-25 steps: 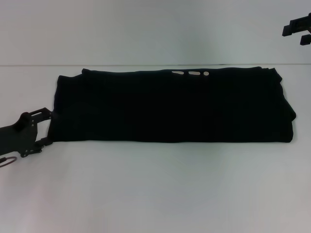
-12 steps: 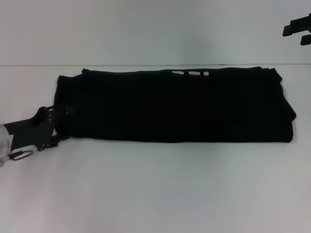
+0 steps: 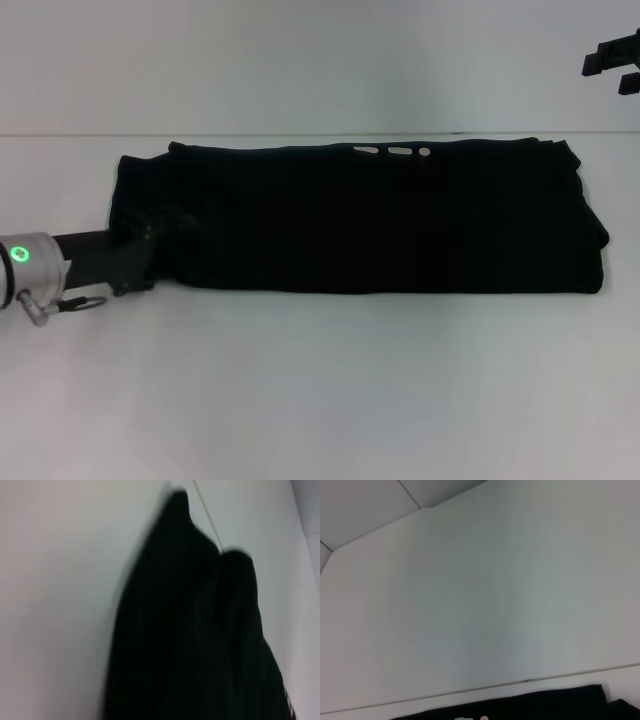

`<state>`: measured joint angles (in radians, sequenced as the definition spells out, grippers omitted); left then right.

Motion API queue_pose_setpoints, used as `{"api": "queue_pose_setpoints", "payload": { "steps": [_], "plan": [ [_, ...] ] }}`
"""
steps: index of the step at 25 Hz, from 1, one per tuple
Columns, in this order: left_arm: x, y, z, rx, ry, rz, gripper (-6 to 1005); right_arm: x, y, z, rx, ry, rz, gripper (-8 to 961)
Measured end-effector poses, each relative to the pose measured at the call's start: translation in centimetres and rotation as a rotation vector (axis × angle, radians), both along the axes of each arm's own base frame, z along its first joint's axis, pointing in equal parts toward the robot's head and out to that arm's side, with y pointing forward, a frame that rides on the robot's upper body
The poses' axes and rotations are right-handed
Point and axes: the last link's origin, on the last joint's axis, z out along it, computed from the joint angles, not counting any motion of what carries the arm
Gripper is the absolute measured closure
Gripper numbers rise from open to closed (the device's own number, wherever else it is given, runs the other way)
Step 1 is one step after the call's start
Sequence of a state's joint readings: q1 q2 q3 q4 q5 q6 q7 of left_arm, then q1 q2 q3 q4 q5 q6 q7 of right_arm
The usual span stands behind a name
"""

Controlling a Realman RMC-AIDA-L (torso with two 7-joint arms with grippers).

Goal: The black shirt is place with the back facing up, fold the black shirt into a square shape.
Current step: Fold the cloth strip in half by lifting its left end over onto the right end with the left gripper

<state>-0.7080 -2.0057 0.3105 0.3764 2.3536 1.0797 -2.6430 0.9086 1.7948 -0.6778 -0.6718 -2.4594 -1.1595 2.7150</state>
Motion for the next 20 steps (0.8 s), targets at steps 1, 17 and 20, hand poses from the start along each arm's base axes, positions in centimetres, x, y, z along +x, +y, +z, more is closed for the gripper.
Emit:
{"api": "queue_pose_setpoints", "payload": {
  "steps": [1, 17, 20],
  "plan": [
    [0.0, 0.0, 0.0, 0.0, 0.0, 0.0, 257, 0.0, 0.0, 0.0, -0.001, 0.001, -0.001, 293],
    [0.6, -0.1, 0.8, 0.135, -0.073, -0.094, 276, 0.3, -0.3, -0.1, -0.008, 0.008, -0.008, 294],
    [-0.2, -0.9, 0.7, 0.122, -0.084, -0.055, 280, 0.5, -0.4, -0.1, -0.008, 0.014, -0.012, 294]
  ]
}}
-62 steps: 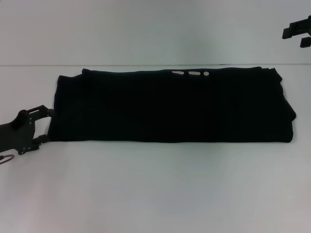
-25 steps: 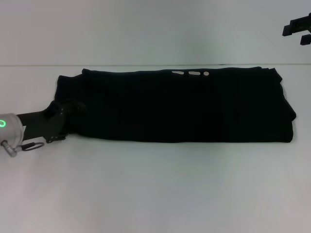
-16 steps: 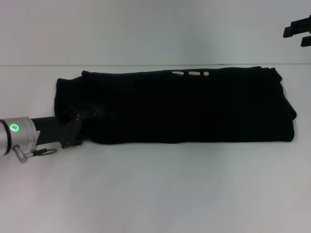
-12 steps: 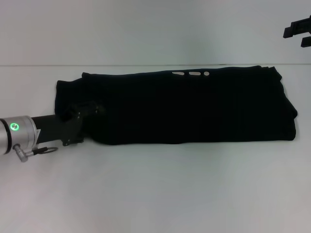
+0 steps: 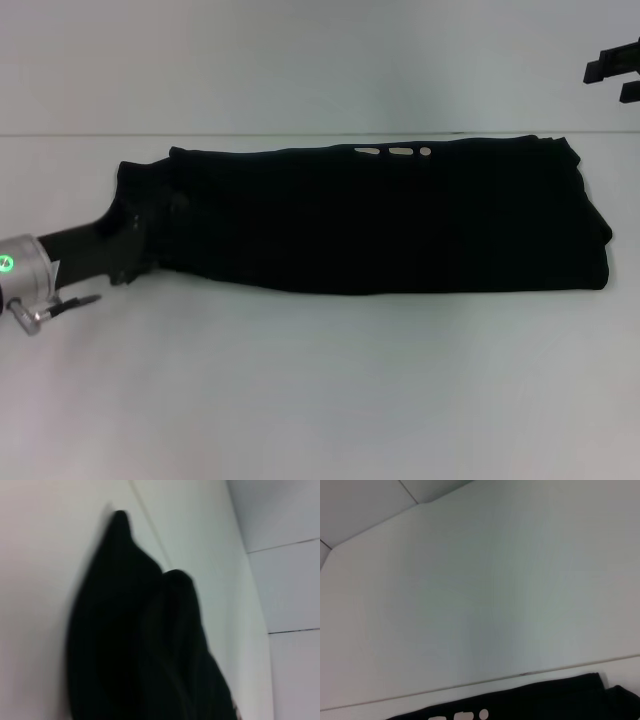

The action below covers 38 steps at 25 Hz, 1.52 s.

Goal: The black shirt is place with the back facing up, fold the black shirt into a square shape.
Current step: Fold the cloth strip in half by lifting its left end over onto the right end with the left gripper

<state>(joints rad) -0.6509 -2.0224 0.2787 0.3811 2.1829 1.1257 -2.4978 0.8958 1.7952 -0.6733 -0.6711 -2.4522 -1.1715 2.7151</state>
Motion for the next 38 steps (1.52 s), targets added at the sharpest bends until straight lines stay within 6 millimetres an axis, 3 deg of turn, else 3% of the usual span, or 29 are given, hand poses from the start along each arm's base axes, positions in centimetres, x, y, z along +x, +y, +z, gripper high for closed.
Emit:
{"api": "queue_pose_setpoints", "payload": {
  "steps": [7, 18, 31, 37, 38],
  "plan": [
    [-0.9, -1.2, -1.2, -0.047, -0.015, 0.061, 288, -0.1, 0.0, 0.2, 0.006, 0.019, 0.004, 293],
    [-0.4, 1.1, -1.5, -0.006, 0.067, 0.104, 301, -0.4, 0.1, 0.2, 0.008, 0.028, 0.011, 293],
    [-0.2, 1.1, -1.4, -0.027, 0.113, 0.049, 316, -0.4, 0.0, 0.2, 0.004, 0.031, 0.011, 294],
    [-0.2, 1.0, -1.4, -0.032, 0.131, 0.03, 544, -0.4, 0.0, 0.2, 0.003, 0.031, 0.011, 294],
    [-0.2, 1.0, -1.4, -0.033, 0.131, 0.027, 624, -0.4, 0.0, 0.2, 0.003, 0.03, 0.012, 294]
  ]
}}
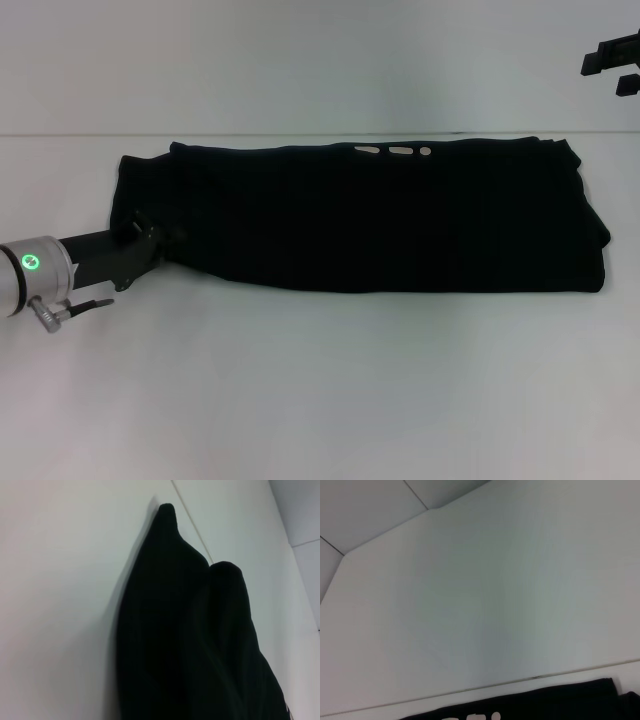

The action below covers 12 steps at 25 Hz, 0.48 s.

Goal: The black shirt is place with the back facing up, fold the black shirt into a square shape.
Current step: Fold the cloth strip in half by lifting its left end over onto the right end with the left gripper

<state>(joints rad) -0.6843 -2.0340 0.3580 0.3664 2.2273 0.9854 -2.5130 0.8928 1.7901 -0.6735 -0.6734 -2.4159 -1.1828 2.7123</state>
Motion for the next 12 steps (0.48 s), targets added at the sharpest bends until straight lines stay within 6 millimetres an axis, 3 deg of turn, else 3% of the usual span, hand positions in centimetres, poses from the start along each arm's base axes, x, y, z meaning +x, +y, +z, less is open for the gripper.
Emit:
{"api": "queue_pose_setpoints", "payload": {
  "steps": [2, 7, 12],
  "plan": [
    [0.1, 0.0, 0.0, -0.003, 0.003, -0.012, 783, 0.0, 0.0, 0.0, -0.001, -0.007, 0.008, 294],
    [0.5, 0.0, 0.0, -0.005, 0.01, -0.062, 982, 0.3, -0.2, 0.1, -0.002, -0.029, 0.065, 294],
    [0.7, -0.1, 0.3, 0.029, -0.003, -0.102, 981, 1.2, -2.5, 0.0, 0.191, 0.017, 0.361, 294]
  ]
}}
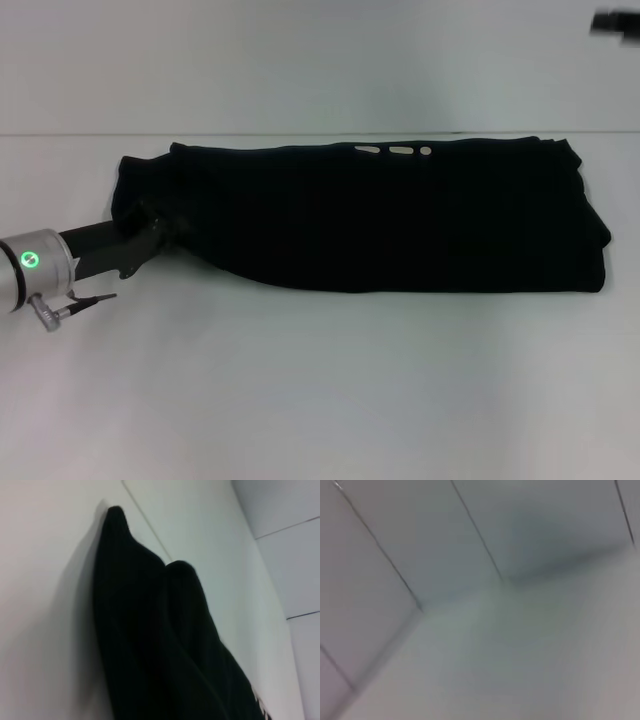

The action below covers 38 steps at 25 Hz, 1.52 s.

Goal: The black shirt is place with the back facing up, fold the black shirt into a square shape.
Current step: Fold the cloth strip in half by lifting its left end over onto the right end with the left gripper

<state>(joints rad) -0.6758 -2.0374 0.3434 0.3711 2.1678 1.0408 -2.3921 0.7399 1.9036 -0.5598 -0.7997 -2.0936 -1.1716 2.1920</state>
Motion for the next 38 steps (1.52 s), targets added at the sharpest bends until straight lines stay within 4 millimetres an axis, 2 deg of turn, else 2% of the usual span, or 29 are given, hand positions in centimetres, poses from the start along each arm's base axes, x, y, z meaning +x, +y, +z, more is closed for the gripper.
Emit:
{"api": "queue_pose_setpoints", "payload": {
  "steps": [3, 6, 11, 16, 22, 33, 38],
  "plan": [
    [0.0, -0.1, 0.1, 0.015, -0.006, -0.01, 981, 1.9, -3.4, -0.7, 0.19, -0.009, 0.172, 294],
    [0.1, 0.0, 0.2, 0.029, -0.001, -0.023, 980, 3.9, -6.6, -2.0, 0.29, -0.047, 0.255, 294],
    [0.3, 0.2, 0.3, 0.046, -0.004, -0.034, 979, 8.1, -10.3, -4.3, 0.304, -0.031, 0.204, 294],
    [0.1, 0.2, 0.7, 0.06, 0.021, -0.055, 977, 11.6, -13.0, -4.4, 0.377, -0.071, 0.121, 294],
    [-2.0, -0.6, 1.9, 0.109, 0.058, 0.004, 976, 13.0, -13.9, -3.3, 0.425, -0.065, 0.071, 294],
    [-4.9, -2.3, 4.5, 0.121, 0.122, 0.069, 972, 12.3, -13.1, -2.9, 0.427, -0.042, 0.084, 295],
    [-4.9, -2.2, 4.8, 0.127, 0.131, 0.072, 971, 12.3, -12.9, -2.9, 0.425, -0.033, 0.079, 295]
  ]
}}
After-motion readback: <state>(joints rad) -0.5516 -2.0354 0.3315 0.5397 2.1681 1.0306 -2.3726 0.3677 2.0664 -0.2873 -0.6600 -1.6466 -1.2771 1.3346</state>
